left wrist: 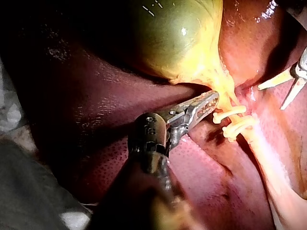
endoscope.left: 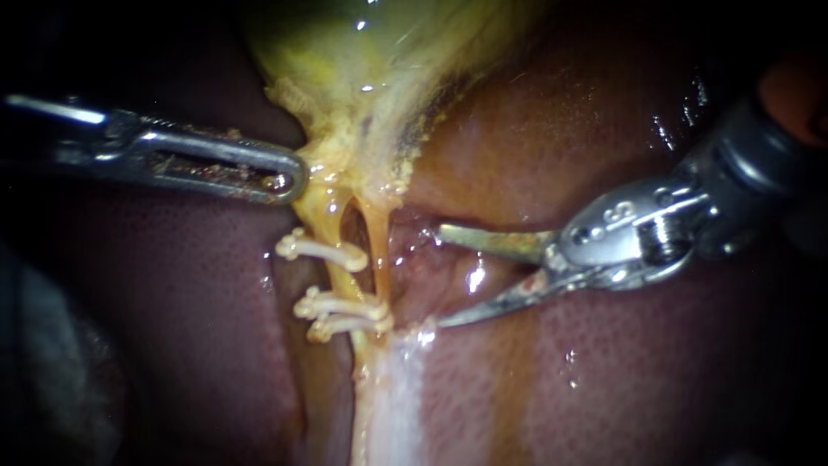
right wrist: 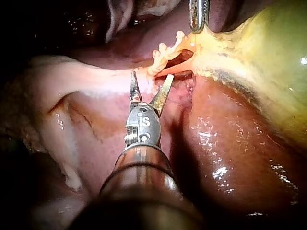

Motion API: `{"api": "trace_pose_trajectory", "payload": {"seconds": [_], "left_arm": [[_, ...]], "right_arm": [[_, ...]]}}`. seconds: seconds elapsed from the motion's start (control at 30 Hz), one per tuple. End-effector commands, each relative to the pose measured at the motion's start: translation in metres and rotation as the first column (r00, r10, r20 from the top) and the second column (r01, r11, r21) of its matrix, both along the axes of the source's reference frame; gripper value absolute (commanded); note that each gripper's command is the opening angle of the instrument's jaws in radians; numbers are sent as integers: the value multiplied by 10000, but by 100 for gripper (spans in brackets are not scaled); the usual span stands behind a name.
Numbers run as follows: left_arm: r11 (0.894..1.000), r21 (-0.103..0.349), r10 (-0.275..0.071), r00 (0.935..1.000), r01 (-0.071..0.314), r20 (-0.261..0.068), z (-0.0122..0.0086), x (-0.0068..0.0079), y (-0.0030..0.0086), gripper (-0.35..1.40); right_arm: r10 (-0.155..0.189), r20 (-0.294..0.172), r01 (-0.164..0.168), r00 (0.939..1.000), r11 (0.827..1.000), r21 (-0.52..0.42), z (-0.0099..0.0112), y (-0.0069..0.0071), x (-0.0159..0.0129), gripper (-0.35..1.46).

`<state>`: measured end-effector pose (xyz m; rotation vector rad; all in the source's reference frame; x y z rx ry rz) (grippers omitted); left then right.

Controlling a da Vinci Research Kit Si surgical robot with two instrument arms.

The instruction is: Go to the cutting position left tube

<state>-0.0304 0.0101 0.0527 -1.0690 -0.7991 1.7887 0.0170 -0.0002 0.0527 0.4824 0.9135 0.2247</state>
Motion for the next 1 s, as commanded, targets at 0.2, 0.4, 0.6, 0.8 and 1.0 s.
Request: {"api": "trace_pose_trajectory", "payload": {"seconds": [0.2,0.4,0.6,0.8,1.0], "left_arm": [[10000,-3,-6,10000,6,-8,0,-1,0,-35],[10000,-5,-11,10000,11,-12,1,-2,0,-35],[10000,-6,-13,10000,13,-13,1,-2,-1,-35],[10000,-10,-18,10000,18,-17,1,-2,-1,-35],[10000,-11,-22,10000,22,-20,1,-3,-1,-35]], "right_arm": [[-87,-171,98,9998,9982,596,16,-12,23,143],[-217,-304,244,9993,9952,946,31,-22,43,143],[-124,-186,145,9997,9933,1143,50,-25,44,143],[-118,-143,136,9998,9912,1316,62,-19,43,143],[-158,-174,183,9997,9880,1534,71,-18,48,143]]}}
